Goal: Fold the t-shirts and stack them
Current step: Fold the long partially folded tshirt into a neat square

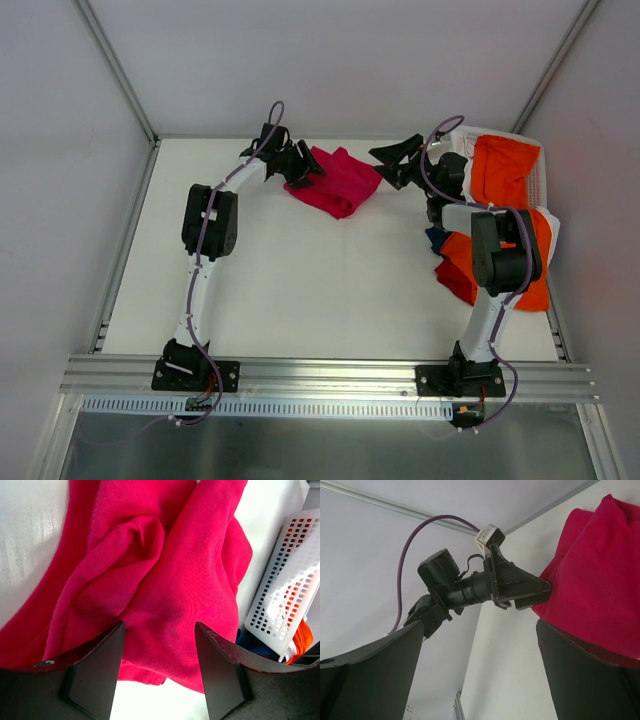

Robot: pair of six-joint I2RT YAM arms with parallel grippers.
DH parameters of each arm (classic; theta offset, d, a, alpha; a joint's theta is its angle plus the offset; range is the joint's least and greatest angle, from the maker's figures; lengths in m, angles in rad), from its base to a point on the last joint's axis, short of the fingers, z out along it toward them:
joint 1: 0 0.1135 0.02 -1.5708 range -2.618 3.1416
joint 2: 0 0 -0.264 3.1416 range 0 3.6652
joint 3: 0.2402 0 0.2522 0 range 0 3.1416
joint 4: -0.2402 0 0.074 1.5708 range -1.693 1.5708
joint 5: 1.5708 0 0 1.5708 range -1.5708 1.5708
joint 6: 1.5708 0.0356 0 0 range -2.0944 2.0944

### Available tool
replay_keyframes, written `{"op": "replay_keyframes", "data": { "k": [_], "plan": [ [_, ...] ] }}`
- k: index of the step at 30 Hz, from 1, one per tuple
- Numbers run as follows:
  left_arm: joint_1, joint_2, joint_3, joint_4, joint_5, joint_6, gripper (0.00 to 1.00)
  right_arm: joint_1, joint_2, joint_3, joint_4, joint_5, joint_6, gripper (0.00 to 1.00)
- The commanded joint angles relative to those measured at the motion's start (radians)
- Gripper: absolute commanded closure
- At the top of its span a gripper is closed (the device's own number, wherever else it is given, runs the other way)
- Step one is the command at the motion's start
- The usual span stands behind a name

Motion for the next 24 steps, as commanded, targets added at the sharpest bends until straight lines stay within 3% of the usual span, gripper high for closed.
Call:
{"op": "replay_keyframes", "data": {
  "k": [1,8,19,24],
  "plan": [
    [-0.012,0.014,0.026,0.01,0.022,0.011,0.42,-0.005,0.005,0.005,0.085,-0.03,0.007,0.0],
    [-0.017,0.029,0.023,0.01,0.025,0.018,0.46,-0.005,0.031,0.005,0.114,-0.032,0.03,0.01],
    [-0.023,0.086,0.039,0.008,0.023,0.05,1.0,-0.003,0.076,0.008,0.148,-0.035,0.052,0.01],
    [-0.032,0.104,0.05,0.01,0.014,0.075,1.0,-0.005,0.099,0.018,0.156,-0.038,0.06,0.01]
  ]
}}
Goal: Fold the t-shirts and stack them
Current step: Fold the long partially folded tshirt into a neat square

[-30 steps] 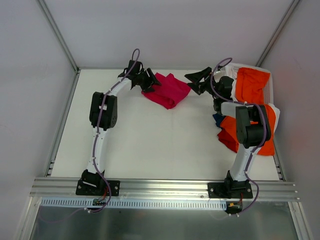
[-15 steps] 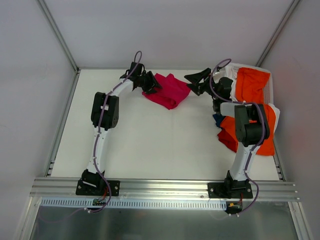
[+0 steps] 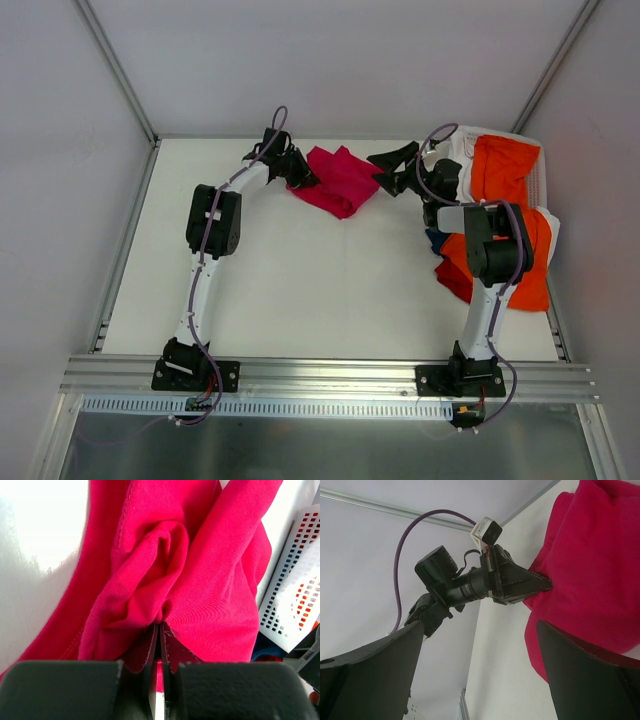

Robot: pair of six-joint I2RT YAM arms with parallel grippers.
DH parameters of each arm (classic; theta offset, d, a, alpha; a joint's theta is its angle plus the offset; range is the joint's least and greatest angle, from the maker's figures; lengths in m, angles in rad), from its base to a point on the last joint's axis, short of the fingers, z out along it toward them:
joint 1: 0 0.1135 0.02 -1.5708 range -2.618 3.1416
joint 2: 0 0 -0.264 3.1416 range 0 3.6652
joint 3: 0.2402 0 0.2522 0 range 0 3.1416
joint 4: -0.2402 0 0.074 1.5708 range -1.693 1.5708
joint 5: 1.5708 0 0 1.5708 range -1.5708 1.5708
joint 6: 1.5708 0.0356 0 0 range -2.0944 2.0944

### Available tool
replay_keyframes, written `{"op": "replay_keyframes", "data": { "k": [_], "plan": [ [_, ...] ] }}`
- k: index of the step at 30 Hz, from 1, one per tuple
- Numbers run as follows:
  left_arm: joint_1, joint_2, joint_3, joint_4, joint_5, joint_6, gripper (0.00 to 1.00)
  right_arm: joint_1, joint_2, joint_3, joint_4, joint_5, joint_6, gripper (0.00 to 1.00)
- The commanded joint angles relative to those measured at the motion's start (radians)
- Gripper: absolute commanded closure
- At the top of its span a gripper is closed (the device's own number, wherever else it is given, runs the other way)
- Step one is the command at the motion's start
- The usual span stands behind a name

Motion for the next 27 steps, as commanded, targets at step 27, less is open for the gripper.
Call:
{"op": "replay_keyframes", "data": {
  "k": [27],
  "plan": [
    [-0.046,-0.129,-0.033,0.02,-0.075,0.121,1.0,-0.005,0.063,-0.004,0.167,-0.026,0.038,0.01]
  ]
}}
